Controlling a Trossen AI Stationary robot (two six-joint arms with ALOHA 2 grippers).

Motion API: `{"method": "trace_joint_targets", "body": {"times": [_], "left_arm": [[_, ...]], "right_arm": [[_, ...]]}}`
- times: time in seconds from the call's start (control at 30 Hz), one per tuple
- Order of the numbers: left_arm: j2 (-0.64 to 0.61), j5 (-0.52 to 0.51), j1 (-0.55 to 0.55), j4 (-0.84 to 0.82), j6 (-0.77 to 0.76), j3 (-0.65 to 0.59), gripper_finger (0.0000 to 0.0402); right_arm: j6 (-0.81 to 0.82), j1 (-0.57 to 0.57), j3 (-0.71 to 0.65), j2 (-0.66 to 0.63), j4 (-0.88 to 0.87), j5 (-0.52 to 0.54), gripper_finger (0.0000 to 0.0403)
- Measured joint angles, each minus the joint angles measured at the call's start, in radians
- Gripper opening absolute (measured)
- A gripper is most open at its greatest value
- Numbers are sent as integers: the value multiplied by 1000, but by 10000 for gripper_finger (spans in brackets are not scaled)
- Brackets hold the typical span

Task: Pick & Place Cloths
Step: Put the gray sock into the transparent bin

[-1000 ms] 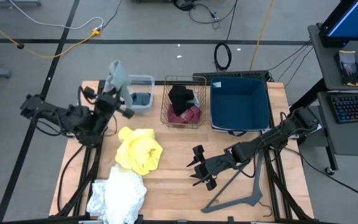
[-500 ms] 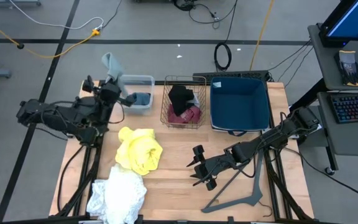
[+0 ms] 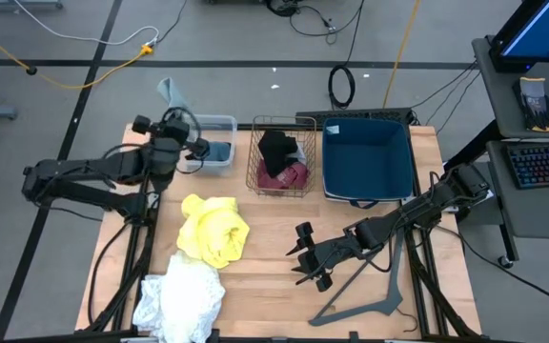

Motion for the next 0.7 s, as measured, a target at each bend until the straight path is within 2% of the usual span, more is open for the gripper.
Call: {"method": "trace_joint_targets", "body": {"times": [0.3,0.6,0.7], "left_arm": [[0,199,170,-325,-313,0,4],[3,395,282,-520,-496,-1,4],[3,511,316,-564,-534,-1,4]], "right_arm": [[0,0,0,0,0,0,196],[0,0,0,0,0,0,196],[0,0,0,0,0,0,196]]}}
